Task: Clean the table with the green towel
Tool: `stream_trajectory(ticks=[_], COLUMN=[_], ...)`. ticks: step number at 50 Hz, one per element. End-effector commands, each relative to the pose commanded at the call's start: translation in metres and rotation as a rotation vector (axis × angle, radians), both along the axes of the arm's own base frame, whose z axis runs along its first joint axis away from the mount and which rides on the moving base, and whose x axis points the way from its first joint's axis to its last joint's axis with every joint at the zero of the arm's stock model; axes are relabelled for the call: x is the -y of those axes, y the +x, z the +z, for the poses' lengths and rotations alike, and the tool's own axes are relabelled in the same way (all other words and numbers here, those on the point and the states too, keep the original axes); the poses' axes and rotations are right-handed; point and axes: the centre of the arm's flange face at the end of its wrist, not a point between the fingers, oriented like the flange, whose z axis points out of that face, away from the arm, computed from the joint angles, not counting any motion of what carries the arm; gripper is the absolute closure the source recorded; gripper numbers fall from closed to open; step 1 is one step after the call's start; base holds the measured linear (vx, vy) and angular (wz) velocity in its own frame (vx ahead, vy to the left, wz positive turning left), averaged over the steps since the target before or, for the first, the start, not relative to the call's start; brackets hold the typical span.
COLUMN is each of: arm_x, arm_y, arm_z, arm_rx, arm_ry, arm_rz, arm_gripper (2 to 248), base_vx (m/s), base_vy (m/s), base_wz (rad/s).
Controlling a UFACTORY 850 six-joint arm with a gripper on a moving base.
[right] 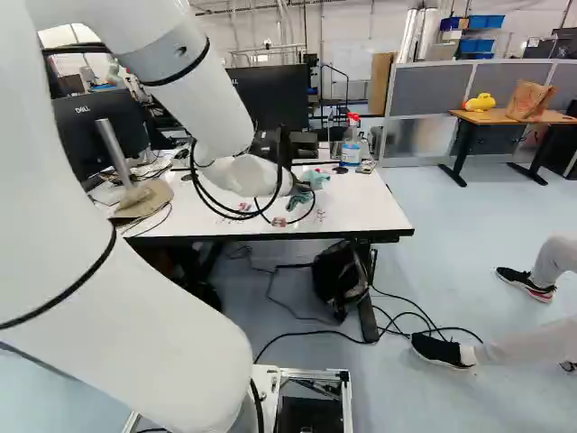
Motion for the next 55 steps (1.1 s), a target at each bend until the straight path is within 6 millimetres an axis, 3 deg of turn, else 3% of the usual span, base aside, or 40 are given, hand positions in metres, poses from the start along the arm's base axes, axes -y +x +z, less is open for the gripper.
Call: stream_trajectory(ticks=[18,55], arm_x=[0.021,0.019], arm_y=[0.001,-0.005], arm_z=[0.000,-0.009], arm_rx=[-0.001,-0.121], arm_ry=[0.000,0.037], arm_rz=[-0.050,-0.049], arm_gripper=[208,208], base_vx=[0.000,0.000], base_vy=[0.000,0.000], base_wz=[0.000,0.000])
